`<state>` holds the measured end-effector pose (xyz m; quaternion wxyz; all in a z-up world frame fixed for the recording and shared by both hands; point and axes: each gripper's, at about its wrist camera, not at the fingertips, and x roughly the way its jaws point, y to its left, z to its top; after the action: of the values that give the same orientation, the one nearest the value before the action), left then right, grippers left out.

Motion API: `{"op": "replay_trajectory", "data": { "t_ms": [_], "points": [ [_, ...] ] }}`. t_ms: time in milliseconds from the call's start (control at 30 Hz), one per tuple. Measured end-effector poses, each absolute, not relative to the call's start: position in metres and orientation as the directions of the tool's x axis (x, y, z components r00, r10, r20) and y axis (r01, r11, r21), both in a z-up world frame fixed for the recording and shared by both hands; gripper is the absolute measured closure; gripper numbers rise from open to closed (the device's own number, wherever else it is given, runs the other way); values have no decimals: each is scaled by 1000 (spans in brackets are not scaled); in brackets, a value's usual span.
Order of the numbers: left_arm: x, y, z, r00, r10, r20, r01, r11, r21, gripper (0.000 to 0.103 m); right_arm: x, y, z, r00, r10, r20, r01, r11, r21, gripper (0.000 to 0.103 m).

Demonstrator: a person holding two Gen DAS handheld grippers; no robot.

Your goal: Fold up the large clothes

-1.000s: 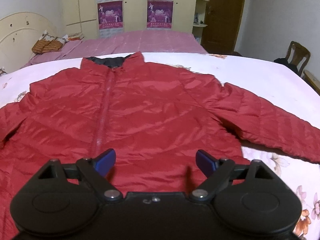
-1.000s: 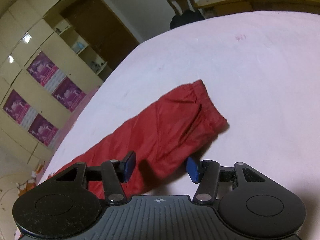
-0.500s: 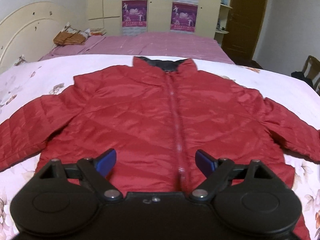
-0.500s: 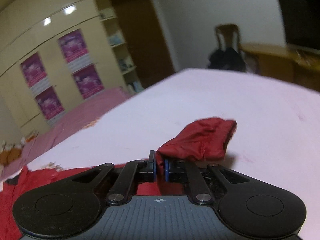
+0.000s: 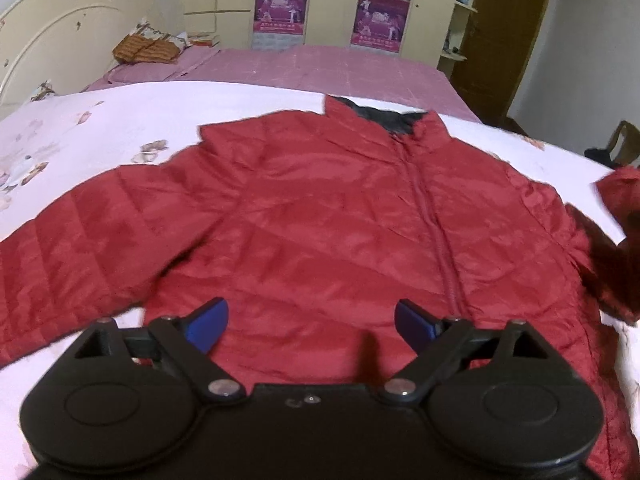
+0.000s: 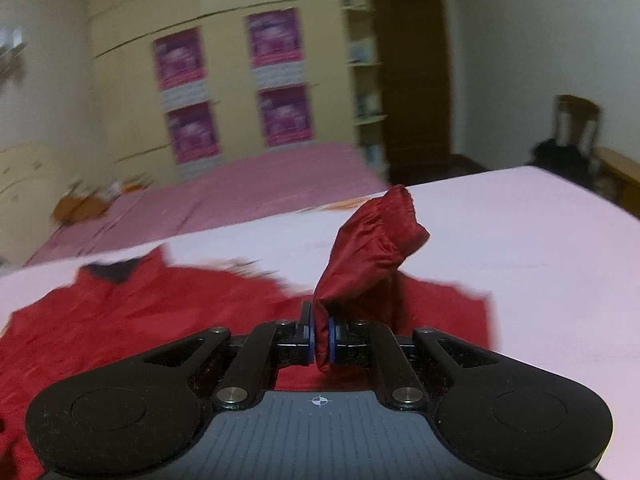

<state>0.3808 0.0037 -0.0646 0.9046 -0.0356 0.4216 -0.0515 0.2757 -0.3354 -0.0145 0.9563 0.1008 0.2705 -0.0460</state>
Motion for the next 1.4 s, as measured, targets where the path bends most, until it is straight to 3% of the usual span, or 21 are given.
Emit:
{"op": "replay_trajectory", "data": {
  "t_ms": [167,733,800,867,933,967,1100,1167,1267,1333,1400],
  "points": [
    [393,37,-62,645,-156,-748,38,984,-173,24,311,-261,-31,822,76,-564,-9,993,121,99],
    [416,85,-74,657,-248,-712,31,952,-303,24,344,-95,-95,688,278,-670,-356,934,22,98],
    [422,81,-74,659,-272,-702,56,948,-315,21,341,-82,-98,703,258,-663,-380,924,-43,90],
    [429,72,-73,657,-299,-692,87,942,-325,21,339,-81,-96,717,258,-648,-373,927,-43,50],
    [438,61,-74,648,-331,-687,121,934,-335,21,333,-85,-90,739,260,-621,-366,930,-46,31],
    [443,55,-75,636,-346,-689,137,930,-341,21,329,-87,-87,753,261,-604,-370,927,-60,30],
    [461,33,-86,585,-392,-710,178,916,-359,27,323,-116,-74,789,217,-575,-292,956,-40,32],
    [469,24,-92,565,-405,-719,200,913,-356,35,320,-146,-65,808,195,-557,-216,976,29,63],
    [478,12,-101,554,-391,-735,213,920,-329,57,312,-191,-55,833,135,-537,-96,990,100,94],
    [483,4,-104,557,-374,-742,216,927,-306,74,303,-219,-50,848,80,-524,-15,992,128,96],
    [484,2,-106,570,-357,-740,212,934,-287,85,294,-248,-46,861,30,-508,65,983,169,96]
  ]
}}
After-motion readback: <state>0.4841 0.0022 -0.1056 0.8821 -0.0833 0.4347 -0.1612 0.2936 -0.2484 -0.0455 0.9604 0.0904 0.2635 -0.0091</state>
